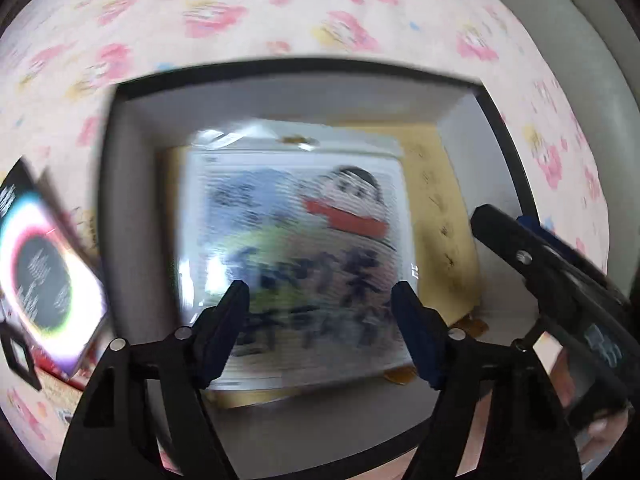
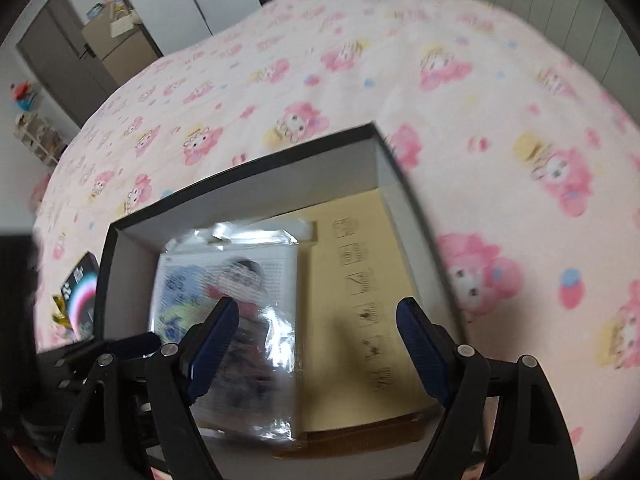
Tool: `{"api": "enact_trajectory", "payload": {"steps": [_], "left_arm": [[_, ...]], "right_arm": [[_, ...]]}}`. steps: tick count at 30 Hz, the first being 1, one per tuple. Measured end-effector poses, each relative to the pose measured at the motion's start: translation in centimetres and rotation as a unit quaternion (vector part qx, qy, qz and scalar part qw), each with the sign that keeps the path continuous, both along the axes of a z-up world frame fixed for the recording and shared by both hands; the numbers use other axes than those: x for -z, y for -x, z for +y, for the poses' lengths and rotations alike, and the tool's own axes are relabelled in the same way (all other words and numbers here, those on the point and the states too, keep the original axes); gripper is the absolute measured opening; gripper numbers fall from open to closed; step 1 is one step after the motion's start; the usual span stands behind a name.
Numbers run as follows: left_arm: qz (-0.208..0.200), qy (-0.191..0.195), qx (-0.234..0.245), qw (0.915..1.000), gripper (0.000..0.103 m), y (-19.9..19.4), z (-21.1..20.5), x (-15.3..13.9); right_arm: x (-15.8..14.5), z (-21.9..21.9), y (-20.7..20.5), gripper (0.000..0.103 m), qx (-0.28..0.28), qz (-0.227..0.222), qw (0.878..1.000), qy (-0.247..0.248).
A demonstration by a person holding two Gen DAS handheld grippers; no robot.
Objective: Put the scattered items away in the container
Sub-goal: 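Lift both grippers up out of the shoebox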
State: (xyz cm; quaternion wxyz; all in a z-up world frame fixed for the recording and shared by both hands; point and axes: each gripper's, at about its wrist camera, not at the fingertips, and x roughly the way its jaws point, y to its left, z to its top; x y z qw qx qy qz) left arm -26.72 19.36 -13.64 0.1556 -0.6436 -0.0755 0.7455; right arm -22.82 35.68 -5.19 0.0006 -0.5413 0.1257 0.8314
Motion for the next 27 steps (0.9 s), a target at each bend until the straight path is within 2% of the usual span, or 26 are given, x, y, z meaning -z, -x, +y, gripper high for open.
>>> {"api": "enact_trajectory", "payload": {"steps": [4,6,8,10,12,15,17,20,22,26,27], "left_arm": [[0.005,0.021,-0.023,0.9995,0.054,1.0,-0.2,0.5],[0.009,0.024,-0.023,0.9994,0.054,1.8,-2.3,-0.5],[0.015,0.018,-0.023,0.9994,0.053,1.1,-2.4,-0.3],[0.012,0.014,-0.022,0.9996,0.053,1.3,-3.5,-0.9],[0.007,0.014,-0.012,0.9998,0.053,0.9,-2.8,-1.7],[0.003,0.029,-0.003,0.9996,0.053,0.2,-2.8,-2.9],[0.005,0.038,-0.003,0.9993,0.053,0.2,-2.8,-2.7],[0.012,0.052,-0.002,0.9986,0.053,0.4,-2.2,-2.6],[0.015,0.050,0.001,0.9986,0.053,0.5,-1.9,-2.7],[0.016,0.026,0.012,0.9995,0.053,0.2,-1.7,-3.0],[0.016,0.023,0.014,0.9995,0.053,0.0,-1.8,-3.1]], "right_arm": [[2.6,-2.5,2.7,0.080,-0.030,-0.065,0.997,0.006],[3.6,-3.6,3.6,0.080,-0.037,-0.085,0.996,0.000],[4.6,-4.2,4.2,0.080,-0.036,-0.099,0.994,-0.005],[5.7,-4.3,4.8,0.080,-0.031,-0.116,0.993,0.002],[6.7,-4.3,5.5,0.079,-0.031,-0.133,0.990,0.021],[7.9,-4.9,6.7,0.080,-0.049,-0.148,0.985,0.078],[7.9,-5.8,7.4,0.080,-0.069,-0.134,0.986,0.077],[7.6,-6.7,7.6,0.079,-0.095,-0.117,0.983,0.103],[7.1,-6.6,7.0,0.079,-0.097,-0.110,0.985,0.090],[5.9,-5.3,4.3,0.080,-0.078,-0.095,0.992,-0.008],[5.9,-5.0,3.9,0.080,-0.077,-0.100,0.992,-0.007]]}}
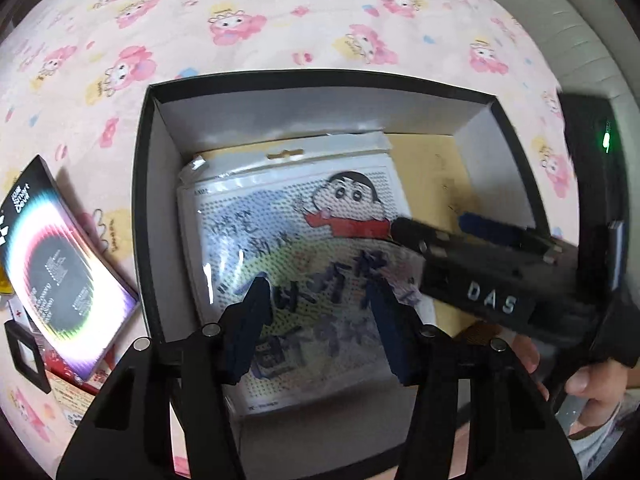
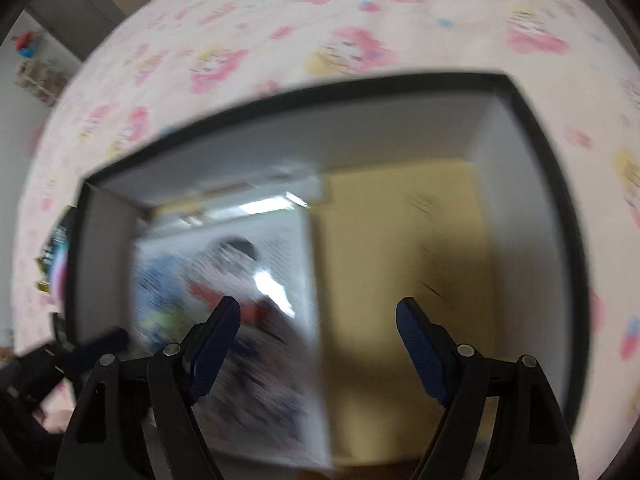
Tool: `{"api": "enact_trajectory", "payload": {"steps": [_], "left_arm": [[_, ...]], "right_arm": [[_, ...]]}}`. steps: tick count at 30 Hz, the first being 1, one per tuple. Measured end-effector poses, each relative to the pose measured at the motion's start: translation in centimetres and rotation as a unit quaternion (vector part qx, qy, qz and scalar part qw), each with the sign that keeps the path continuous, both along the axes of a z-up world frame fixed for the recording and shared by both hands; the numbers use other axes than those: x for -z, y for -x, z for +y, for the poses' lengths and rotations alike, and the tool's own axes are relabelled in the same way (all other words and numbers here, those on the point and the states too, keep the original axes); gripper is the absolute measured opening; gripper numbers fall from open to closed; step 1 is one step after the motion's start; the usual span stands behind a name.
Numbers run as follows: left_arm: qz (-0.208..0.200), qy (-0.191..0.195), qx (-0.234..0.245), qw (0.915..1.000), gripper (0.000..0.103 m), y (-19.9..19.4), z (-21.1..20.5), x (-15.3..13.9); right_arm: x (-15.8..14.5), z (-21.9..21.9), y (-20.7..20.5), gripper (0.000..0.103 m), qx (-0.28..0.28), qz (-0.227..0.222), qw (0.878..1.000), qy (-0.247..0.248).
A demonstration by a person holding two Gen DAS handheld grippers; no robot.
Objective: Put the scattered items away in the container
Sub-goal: 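Lift both grippers up out of the shoebox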
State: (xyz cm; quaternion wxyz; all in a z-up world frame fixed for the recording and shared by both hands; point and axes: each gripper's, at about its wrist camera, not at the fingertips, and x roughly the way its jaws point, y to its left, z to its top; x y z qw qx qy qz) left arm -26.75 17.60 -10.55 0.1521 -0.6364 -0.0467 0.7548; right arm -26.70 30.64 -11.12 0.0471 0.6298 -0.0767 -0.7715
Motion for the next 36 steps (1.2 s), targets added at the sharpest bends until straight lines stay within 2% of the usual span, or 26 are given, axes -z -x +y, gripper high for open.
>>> {"api": "enact_trajectory", "payload": {"steps": [1,4,6,11,13,15,17,20,22,25,26,29,36], "left_arm": [[-0.001,0.000,0.001,1.0000,0.053,-0.2,-0.1,0.0],[-0.010,0.002,0.002,1.0000,0.051,-0.6,-0.3,0.1],[-0.011,0.005,0.003,0.9999,0.050,-1.1,-0.7,-0.2],[-0.015,-0.002,-0.004,0.9999,0.050,-2.3,-2.1,-1.6],[-0.010,-0.001,-0.006,0.9999,0.050,-2.6,-2.4,-2.1],[-0.006,-0.003,-0.007,1.0000,0.050,-2.8,-2.7,-2.3],[-0.009,-0.004,-0.008,0.9999,0.051,-2.8,-2.6,-2.0],[-0.007,-0.003,0.001,1.0000,0.051,-3.1,-2.0,-1.7],[-0.002,-0.011,0.015,0.9998,0.051,-3.4,-1.3,-1.9],[0.012,-0.022,0.027,0.9993,0.051,-3.6,-0.4,-2.3],[0.020,-0.025,0.026,0.9991,0.050,-3.7,-0.2,-2.5],[0.056,-0.033,0.026,0.9975,0.051,-4.7,-0.1,-3.8],[0.117,-0.025,0.016,0.9927,0.053,-8.8,-1.4,-7.2]], "right_arm": [[0.1,0.2,-0.4,0.080,0.001,-0.006,1.000,0.001],[1.2,-0.2,-1.6,0.079,-0.004,-0.040,0.997,0.061],[2.1,-0.5,-2.2,0.079,-0.001,-0.062,0.995,0.083],[2.5,-1.3,-3.0,0.079,-0.007,-0.077,0.992,0.100],[2.7,-1.5,-3.2,0.079,-0.004,-0.087,0.987,0.133],[2.7,-1.8,-3.5,0.079,-0.008,-0.092,0.985,0.146],[2.5,-2.1,-3.7,0.079,-0.014,-0.086,0.986,0.141],[1.8,-1.6,-3.9,0.079,0.001,-0.070,0.988,0.137],[0.5,-0.6,-4.3,0.079,0.025,-0.031,0.994,0.100],[-1.3,1.5,-3.6,0.079,0.053,0.019,0.997,0.060],[-1.9,2.2,-3.3,0.079,0.062,0.035,0.996,0.047],[-3.1,3.3,-3.8,0.079,0.067,0.052,0.995,0.056],[-5.2,2.5,-8.2,0.079,0.056,0.112,0.992,0.017]]}}
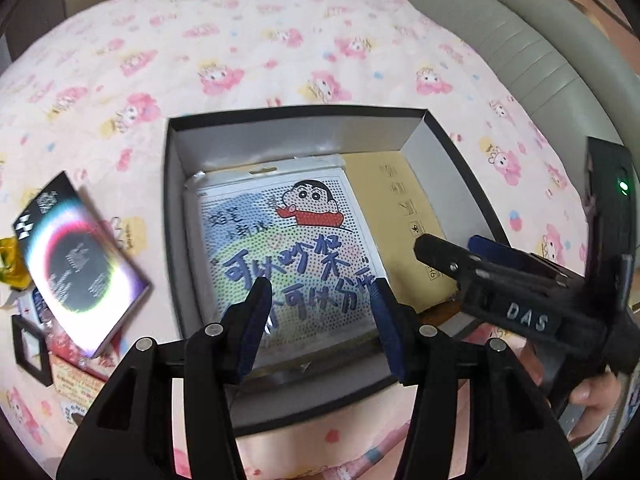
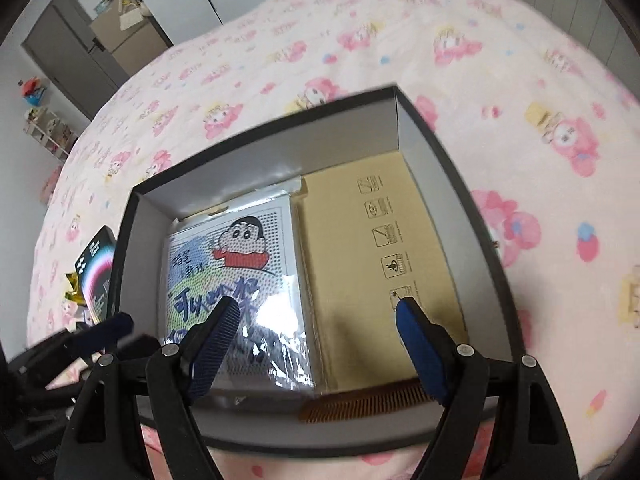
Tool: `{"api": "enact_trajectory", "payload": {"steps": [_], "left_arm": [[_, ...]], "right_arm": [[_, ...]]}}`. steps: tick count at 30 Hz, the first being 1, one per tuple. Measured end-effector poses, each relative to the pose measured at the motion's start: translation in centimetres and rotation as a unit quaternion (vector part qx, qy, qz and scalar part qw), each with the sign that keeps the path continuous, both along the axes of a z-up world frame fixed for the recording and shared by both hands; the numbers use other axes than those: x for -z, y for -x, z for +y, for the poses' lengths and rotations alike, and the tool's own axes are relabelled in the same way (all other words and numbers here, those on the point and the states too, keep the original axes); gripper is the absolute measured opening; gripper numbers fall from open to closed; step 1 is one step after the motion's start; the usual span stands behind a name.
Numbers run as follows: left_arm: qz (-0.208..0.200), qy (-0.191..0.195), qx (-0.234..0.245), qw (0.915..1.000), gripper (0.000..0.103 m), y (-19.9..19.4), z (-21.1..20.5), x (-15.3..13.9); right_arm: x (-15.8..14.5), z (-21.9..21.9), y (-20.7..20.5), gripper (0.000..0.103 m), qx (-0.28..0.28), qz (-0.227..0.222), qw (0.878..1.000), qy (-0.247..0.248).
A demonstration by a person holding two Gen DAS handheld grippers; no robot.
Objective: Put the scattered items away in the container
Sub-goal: 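Lift both grippers up out of the shoebox, then move both grippers to the black Smart Devil box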
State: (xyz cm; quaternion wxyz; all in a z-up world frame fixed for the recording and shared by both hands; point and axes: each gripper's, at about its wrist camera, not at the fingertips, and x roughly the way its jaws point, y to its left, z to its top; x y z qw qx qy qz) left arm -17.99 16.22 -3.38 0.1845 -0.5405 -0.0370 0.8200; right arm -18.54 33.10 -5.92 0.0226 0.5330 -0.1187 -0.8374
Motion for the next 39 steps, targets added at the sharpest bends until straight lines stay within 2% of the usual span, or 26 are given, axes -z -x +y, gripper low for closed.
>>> {"api": "enact_trajectory", "payload": {"steps": [4,9,13,20,28,39], "left_arm": [[0.028,0.008,0.005,0.9996,0.057,-2.6,-0.6,-2.0],[0.065,0.021,0.020,0.9975,0.058,-6.2,-1.7,-4.3],[0.089,0.023,0.027,0.9954,0.058,-9.1,-3.1,-5.9],[0.103,0.005,0.021,0.9945,0.058,-13.0,-6.0,-7.7],[0.118,0.003,-0.007,0.9930,0.060,-15.7,-10.2,-8.7],[0.122,-0.002,-0.058,0.9908,0.061,-17.5,-16.5,-7.9]], "right_arm": [[-2.1,-1.4,-2.6,0.079,-0.013,0.045,0.998,-0.030],[-4.3,-3.0,-6.4,0.079,-0.009,0.079,0.995,-0.055],[-6.0,-4.1,-9.5,0.079,-0.011,0.095,0.994,-0.048],[-8.2,-6.7,-13.3,0.079,-0.033,0.118,0.991,-0.049],[-9.5,-11.4,-15.0,0.079,-0.070,0.143,0.986,-0.053],[-9.3,-17.9,-15.7,0.079,-0.111,0.153,0.980,-0.062]]}}
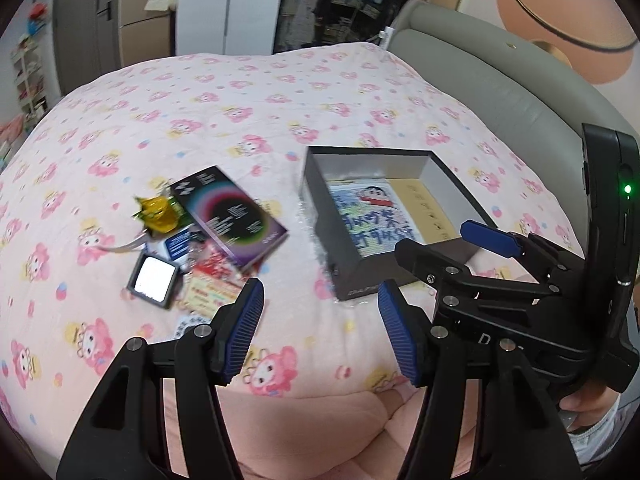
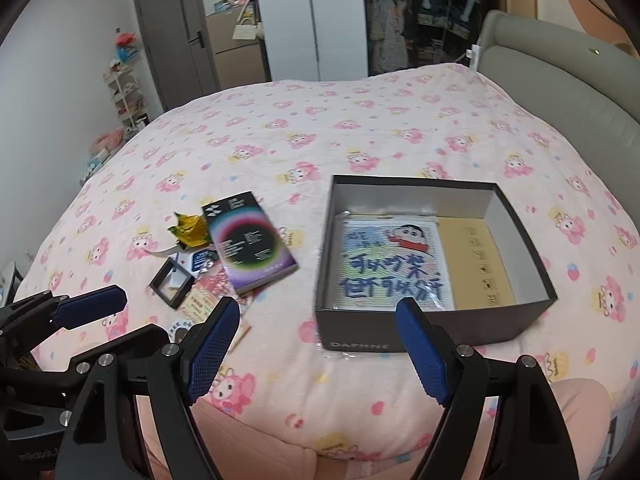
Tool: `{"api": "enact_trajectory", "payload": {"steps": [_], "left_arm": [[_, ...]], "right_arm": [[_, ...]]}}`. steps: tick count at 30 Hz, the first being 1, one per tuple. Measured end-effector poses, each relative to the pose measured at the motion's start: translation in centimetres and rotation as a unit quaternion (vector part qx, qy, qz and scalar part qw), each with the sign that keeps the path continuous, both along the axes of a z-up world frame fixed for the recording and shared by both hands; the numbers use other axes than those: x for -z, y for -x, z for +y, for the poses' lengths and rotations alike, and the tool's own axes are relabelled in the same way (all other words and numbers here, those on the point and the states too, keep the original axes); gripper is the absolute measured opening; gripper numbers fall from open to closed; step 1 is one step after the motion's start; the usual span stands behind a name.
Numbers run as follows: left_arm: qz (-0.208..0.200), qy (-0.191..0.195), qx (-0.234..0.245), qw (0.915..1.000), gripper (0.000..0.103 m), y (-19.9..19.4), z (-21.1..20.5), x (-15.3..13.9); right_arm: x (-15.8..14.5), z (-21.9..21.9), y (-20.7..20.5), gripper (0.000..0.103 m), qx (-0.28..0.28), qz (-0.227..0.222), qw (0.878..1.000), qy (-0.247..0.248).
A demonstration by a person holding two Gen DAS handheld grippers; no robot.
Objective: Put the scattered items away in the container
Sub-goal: 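Move both grippers to the black Smart Devil box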
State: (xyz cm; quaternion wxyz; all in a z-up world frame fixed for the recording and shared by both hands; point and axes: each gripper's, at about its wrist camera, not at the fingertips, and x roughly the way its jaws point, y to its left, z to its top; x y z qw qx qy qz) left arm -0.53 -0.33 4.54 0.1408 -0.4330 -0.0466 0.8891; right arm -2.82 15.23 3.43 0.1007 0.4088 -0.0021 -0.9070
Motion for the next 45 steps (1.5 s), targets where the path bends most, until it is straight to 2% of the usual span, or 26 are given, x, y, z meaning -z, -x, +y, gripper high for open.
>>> {"api": "enact_trajectory", "payload": {"steps": [7,12,25,30,36,39,42,45], "left_arm": [[-0.004,-0.001,-0.041,0.9991,0.061,-0.4,-4.0,1.1],[-0.011,-0.018,-0.066,0.9976,0.061,0.1,-6.6,2.0],[-0.016,-0.052,-0.091,0.9944,0.061,2.9,-10.0,4.1],[-0.006,-0.041,-0.115,0.9925,0.057,5.5,-10.5,4.5],[-0.005,-0.062,-0.121,0.9907,0.054,9.3,-10.7,5.4],[-0.018,-0.073,-0.125,0.9893,0.053,11.9,-11.1,6.3],[-0.038,-0.072,-0.137,0.9872,0.053,15.0,-11.7,7.3],[-0.054,-0.066,-0.175,0.9809,0.053,17.6,-12.3,8.8]], "right_arm": [[0.8,-4.0,0.6,0.079,-0.037,0.002,0.999,0.001],[1.6,-6.6,1.4,0.079,-0.059,-0.009,0.998,-0.001],[2.3,-10.3,4.3,0.079,-0.067,-0.003,0.997,-0.031],[2.7,-10.7,6.5,0.079,-0.056,-0.010,0.998,-0.034],[2.8,-10.5,9.9,0.079,-0.039,-0.012,0.999,-0.015],[3.2,-10.8,11.9,0.079,-0.028,-0.008,0.999,-0.023],[3.8,-11.5,14.6,0.079,-0.039,-0.012,0.999,-0.034],[4.9,-12.2,17.6,0.079,-0.049,-0.030,0.998,-0.035]]}}
